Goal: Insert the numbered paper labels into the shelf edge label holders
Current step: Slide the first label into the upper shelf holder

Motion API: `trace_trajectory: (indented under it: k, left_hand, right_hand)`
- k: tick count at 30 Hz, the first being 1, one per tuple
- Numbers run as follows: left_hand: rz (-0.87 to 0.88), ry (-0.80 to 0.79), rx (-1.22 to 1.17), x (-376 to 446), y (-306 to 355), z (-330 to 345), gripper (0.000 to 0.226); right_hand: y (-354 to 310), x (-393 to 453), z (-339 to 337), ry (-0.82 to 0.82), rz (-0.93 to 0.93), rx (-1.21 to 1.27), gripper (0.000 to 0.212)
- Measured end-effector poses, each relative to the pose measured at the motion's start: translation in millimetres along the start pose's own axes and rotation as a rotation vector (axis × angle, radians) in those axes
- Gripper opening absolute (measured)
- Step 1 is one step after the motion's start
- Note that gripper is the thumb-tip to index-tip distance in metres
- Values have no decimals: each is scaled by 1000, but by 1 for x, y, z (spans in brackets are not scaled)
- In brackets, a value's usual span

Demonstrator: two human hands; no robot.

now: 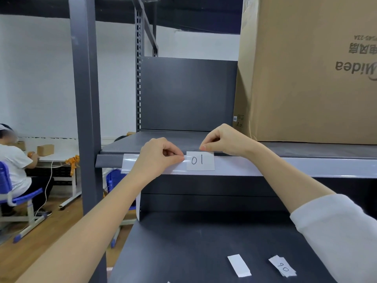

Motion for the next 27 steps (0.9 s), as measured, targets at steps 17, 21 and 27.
trace_trajectory:
  k: [17,21,27]
  left_hand:
    - [46,358,-39,-60,12,16,8]
    - [2,271,-36,-95,29,44,17]
    - [-146,-87,34,-167,51,133,40]
  right_hand:
    - [44,-118,-40,422,103,195,15]
    - [75,-169,-37,377,189,219,11]
    - [148,-266,-24,274,402,191,27]
Point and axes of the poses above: each hand's wrist, its own x-axis towards the middle knuckle, its own z-axis out of the palm, y = z × x, the point moved 5 cm from there along x, towards the middle knuckle, and after that the axes turned 11 degrees about x, right-handed, at the moved point
